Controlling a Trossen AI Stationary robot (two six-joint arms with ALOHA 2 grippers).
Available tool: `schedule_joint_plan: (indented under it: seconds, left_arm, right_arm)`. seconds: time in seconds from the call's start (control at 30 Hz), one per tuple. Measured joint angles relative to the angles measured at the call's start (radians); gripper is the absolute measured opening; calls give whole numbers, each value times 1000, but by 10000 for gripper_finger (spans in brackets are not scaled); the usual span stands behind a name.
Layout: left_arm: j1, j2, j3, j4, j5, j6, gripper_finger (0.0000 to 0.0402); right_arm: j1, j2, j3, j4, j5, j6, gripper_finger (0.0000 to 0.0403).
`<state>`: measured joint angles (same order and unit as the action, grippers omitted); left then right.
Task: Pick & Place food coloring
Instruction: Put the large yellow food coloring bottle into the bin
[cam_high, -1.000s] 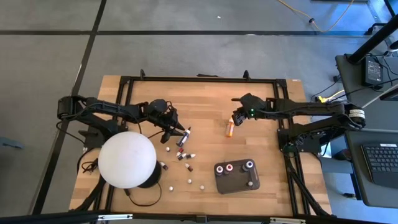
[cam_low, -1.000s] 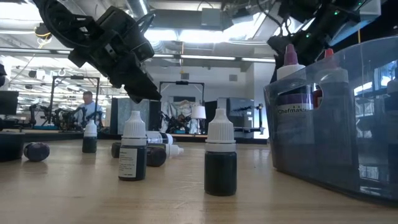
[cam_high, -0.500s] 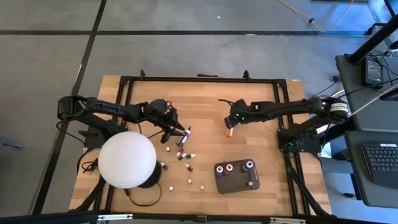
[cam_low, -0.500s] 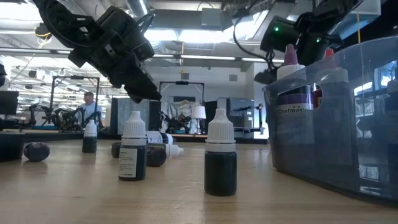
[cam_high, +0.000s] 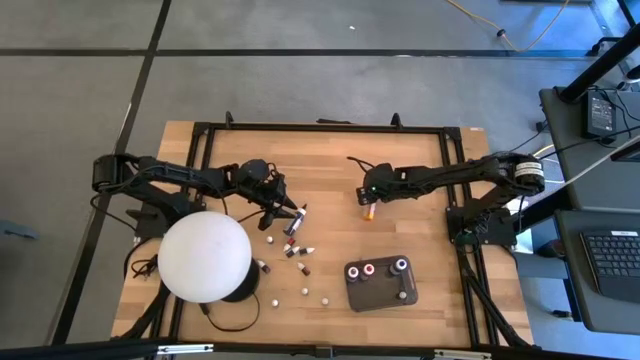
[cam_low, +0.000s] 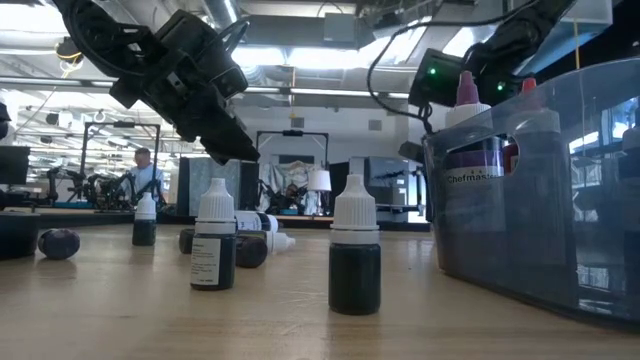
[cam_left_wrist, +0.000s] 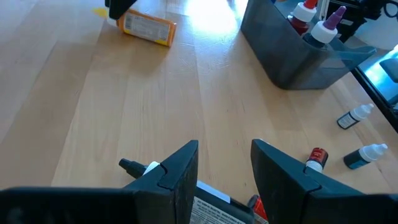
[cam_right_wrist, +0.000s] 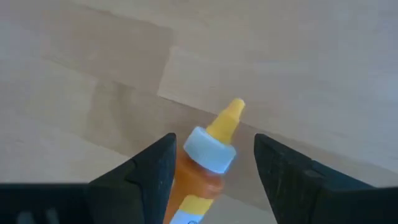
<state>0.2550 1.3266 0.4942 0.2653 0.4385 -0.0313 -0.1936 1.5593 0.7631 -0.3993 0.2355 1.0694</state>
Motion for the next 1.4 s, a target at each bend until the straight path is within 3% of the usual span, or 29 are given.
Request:
schedule_joint_plan:
  seconds: [0.57,0.93,1.27,1.4]
  left_arm:
    - [0,0,0,0,0,1,144]
    - [0,0,0,0,0,1,144]
    - [0,0,0,0,0,1,144]
    - [0,0,0,0,0,1,144]
  right_arm:
    - [1,76,3,11,-13,-37,210]
    - [0,78,1,-3,-12,-122,120]
    - [0,71,37,-44,-15,-223,121]
    - [3,5,89,-13,16,-324,121]
